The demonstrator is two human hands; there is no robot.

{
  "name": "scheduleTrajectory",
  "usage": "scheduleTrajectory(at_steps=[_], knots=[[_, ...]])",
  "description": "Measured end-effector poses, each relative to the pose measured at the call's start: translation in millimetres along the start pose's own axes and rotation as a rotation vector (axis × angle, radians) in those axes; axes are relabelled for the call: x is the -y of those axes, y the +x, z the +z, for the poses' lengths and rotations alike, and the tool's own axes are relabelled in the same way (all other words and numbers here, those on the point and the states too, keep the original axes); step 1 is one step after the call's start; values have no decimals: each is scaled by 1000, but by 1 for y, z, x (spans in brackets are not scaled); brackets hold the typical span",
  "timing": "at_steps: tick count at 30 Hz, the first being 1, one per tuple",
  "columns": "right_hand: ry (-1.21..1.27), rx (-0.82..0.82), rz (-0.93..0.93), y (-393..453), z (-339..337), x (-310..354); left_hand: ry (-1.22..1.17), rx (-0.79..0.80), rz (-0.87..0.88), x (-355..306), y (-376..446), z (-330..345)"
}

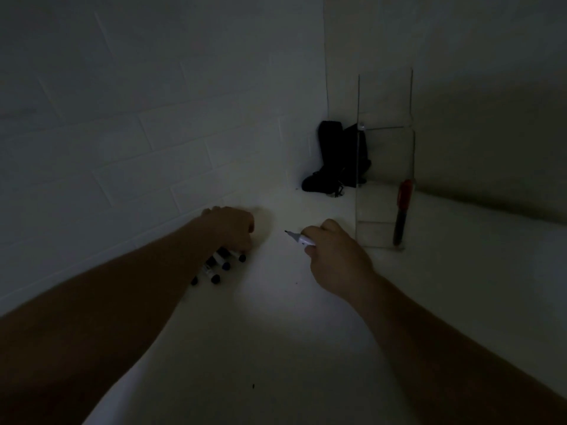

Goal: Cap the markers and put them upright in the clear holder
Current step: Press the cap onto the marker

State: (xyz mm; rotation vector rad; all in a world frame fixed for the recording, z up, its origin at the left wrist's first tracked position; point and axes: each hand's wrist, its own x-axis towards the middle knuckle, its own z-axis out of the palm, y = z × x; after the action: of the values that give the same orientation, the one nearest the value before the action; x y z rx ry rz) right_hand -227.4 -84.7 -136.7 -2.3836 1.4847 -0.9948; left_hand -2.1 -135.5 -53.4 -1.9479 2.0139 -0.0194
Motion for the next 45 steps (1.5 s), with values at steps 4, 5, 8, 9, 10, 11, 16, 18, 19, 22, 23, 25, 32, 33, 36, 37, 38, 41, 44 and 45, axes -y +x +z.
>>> scheduleTrajectory(at_steps=[4, 5, 8, 9, 10, 11, 16, 18, 19, 22, 23, 25, 32, 33, 36, 37, 38, 41, 44, 45], knots=[[27, -52, 2, 2, 1, -1, -334, -245, 84, -8, -17, 6], [48, -58, 1, 2, 1, -1, -434, -369, 138, -12, -31, 9], [116, -63, -30, 1, 0, 3, -577, -657, 290, -23, -80, 30], [133, -66, -31, 1, -1, 5, -596, -694, 326, -26, -93, 42], [144, -66, -31, 0, -1, 8, -613, -705, 344, -29, -104, 55], [154, -60, -33, 0, -2, 9, -630, -706, 342, -31, -111, 67], [66, 0, -79, -1, -3, 14, -704, -739, 210, -32, -107, 92], [26, 35, -95, -2, -4, 16, -775, -709, 160, -28, -103, 94], [17, 42, -116, -2, -4, 18, -810, -694, 134, -27, -102, 95], [-22, 71, -59, -6, -5, 25, -835, -704, 116, -24, -101, 100], [-16, 97, 8, -7, -6, 25, -845, -710, 122, -24, -100, 100], [-40, 95, 17, -9, -5, 25, -861, -711, 135, -22, -99, 99], [-60, -41, -297, -6, 2, 28, -847, -717, 185, -23, -98, 100], [-81, 38, -273, -6, -3, 32, -836, -715, 196, -23, -99, 100], [-215, 174, -229, -5, -5, 33, -833, -713, 231, -22, -100, 100], [-245, 190, -250, -5, -4, 33, -850, -718, 240, -21, -100, 100], [-241, 184, -269, -5, -5, 37, -871, -717, 245, -20, -101, 100], [-154, 54, -399, -6, -2, 38, -931, -697, 251, -19, -102, 101], [-183, 48, -456, -7, 1, 37, -919, -706, 244, -17, -102, 102], [-187, 46, -454, -7, 3, 37, -915, -718, 248, -17, -102, 102]])
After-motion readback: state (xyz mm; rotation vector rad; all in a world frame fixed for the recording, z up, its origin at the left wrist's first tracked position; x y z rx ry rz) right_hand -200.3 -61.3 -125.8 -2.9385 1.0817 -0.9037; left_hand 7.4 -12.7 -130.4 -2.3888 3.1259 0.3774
